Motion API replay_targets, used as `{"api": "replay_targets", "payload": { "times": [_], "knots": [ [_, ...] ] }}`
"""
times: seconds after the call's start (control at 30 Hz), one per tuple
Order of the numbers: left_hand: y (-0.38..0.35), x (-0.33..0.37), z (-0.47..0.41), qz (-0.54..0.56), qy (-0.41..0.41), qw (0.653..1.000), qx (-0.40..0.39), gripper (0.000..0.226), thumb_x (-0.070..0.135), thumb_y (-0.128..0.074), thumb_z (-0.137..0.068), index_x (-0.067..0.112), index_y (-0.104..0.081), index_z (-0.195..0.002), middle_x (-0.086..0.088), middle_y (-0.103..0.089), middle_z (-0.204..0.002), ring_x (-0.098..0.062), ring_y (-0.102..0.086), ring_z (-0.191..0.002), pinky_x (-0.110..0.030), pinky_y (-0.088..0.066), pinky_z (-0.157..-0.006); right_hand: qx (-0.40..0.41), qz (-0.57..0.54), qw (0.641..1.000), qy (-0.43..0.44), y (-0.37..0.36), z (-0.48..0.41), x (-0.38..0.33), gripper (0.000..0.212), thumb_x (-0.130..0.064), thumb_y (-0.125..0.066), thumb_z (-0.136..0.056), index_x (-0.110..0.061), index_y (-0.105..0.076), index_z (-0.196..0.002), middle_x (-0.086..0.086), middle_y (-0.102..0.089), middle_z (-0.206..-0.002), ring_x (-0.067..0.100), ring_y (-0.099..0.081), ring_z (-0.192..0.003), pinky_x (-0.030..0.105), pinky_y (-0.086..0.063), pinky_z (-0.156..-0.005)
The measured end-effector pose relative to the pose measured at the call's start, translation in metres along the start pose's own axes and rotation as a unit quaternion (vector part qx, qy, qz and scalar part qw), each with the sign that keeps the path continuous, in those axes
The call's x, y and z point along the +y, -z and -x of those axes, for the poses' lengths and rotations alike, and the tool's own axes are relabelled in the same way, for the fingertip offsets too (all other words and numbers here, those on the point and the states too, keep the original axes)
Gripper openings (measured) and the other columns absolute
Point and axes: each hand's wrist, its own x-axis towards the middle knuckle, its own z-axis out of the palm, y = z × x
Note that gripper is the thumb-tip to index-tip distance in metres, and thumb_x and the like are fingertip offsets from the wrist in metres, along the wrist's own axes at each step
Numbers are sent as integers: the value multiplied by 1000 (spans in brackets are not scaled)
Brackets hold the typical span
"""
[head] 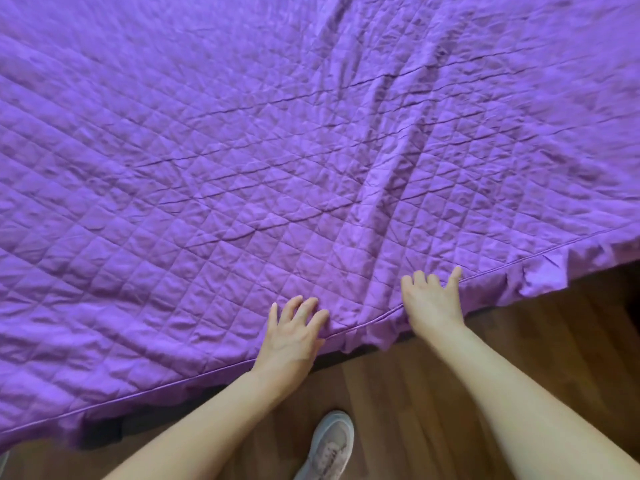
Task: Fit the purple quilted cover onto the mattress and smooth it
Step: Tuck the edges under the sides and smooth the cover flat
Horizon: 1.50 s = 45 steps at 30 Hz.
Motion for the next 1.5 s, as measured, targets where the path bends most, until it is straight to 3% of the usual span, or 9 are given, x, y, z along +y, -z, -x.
{"api": "replay_targets", "payload": {
  "times": [0.13, 0.23, 0.33, 0.43, 0.57, 0.7, 0.87, 1.13, 1.5],
  "knots": [
    [5, 43, -32, -14, -50, 996, -66, 53, 36, -51, -92, 31, -30, -140, 1, -16, -156, -30, -10, -143, -57, -16, -110, -10, 65, 997, 45, 3, 2, 21, 31, 0, -69, -64, -9, -57, -91, 8, -56, -82, 29, -60, -77, 74, -18, -102],
    [12, 73, -57, -33, -62, 992, -102, 55, 38, -38, -98, 35, -13, -146, 5, 6, -158, -28, 10, -144, -55, -5, -113, -43, 26, 995, 91, -6, 2, 34, 34, -3, -56, -79, -8, -49, -112, 8, -53, -103, 28, -56, -98, 66, 2, -108],
    [7, 92, -65, -42, -75, 987, -139, 59, 39, -37, -98, 39, -4, -147, 5, 9, -158, -30, 13, -144, -59, -3, -111, -22, 34, 996, 85, -20, 23, 45, 34, -4, -70, -65, -5, -58, -97, 8, -57, -84, 27, -59, -78, 67, -12, -107],
    [-2, 104, -62, -70, -77, 981, -164, 61, 38, -36, -98, 41, 0, -146, 4, 10, -158, -33, 13, -143, -63, -5, -109, -21, -17, 997, 79, -34, 35, 56, 39, -7, -83, -38, -9, -64, -72, 6, -53, -63, 27, -56, -58, 68, -37, -94],
    [5, 114, -71, -75, -50, 985, -149, 59, 30, -33, -99, 39, -1, -147, 4, 8, -158, -32, 8, -144, -58, -11, -111, 30, -97, 994, 44, -34, 20, 62, 37, -12, -80, -53, -12, -63, -86, 8, -60, -80, 29, -60, -73, 62, -43, -92],
    [14, 128, -88, -56, -56, 976, -203, 60, 27, -39, -97, 36, -7, -147, 7, 2, -157, -32, 5, -144, -58, -19, -108, -25, -113, 993, 13, -40, 18, 94, 56, -6, -46, -86, -9, -31, -140, 18, -34, -141, 39, -40, -123, 67, -10, -107],
    [39, 150, -111, 63, -37, 985, -155, 47, 17, -44, -91, 25, -41, -137, 5, -43, -141, -22, -39, -129, -39, -41, -98, -28, -216, 976, -9, -19, 26, 121, 44, -2, -43, -84, -12, -40, -127, 10, -42, -128, 33, -41, -121, 64, -6, -109],
    [109, 216, -172, 172, -50, 980, -84, 48, 17, -41, -98, 23, -32, -145, -2, -42, -146, -20, -41, -131, -26, -34, -99, 3, -263, 961, -83, 11, 26, 184, 57, -4, -42, -89, -16, -26, -141, 11, -17, -152, 30, -17, -139, 63, -5, -110],
    [141, 289, -263, 193, -87, 974, -84, 54, 17, -40, -97, 27, -23, -148, -3, -40, -146, -23, -42, -129, -30, -38, -94, -64, -257, 951, -160, 21, -28, 305, 74, -2, -41, -89, -21, -3, -150, 9, -4, -158, 30, -7, -144, 60, -3, -112]
  ]
}}
